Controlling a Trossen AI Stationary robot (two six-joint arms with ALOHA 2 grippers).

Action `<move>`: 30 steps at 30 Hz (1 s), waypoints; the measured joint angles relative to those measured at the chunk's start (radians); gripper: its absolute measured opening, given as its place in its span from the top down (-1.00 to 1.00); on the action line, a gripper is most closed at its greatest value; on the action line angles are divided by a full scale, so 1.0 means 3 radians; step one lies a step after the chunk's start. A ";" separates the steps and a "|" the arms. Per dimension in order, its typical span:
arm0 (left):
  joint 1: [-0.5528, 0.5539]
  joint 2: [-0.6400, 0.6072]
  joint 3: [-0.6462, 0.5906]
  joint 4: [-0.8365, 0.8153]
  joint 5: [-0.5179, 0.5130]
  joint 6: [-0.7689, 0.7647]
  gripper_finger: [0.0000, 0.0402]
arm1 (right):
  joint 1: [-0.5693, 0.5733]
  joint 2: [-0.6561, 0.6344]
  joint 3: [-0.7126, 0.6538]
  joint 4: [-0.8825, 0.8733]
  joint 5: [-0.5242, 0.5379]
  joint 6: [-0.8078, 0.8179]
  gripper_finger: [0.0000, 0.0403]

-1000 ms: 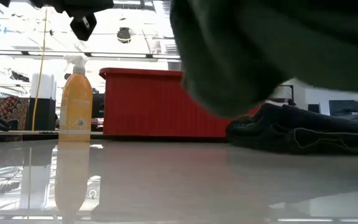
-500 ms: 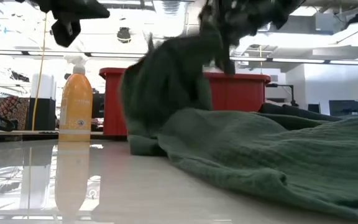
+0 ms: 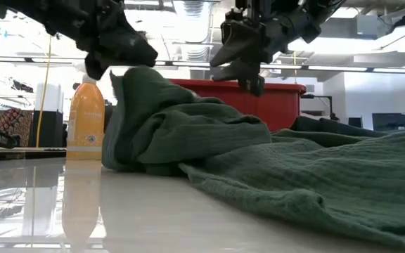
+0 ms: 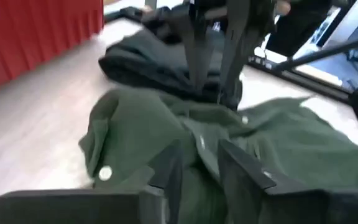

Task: Fold Laundry from Bin
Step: Fold the green polo shirt

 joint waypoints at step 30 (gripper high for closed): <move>0.0212 -0.0074 0.0001 -0.0672 0.1141 -0.0223 0.24 | 0.0501 -0.0181 -0.0004 -0.0428 -0.0254 -0.0576 0.14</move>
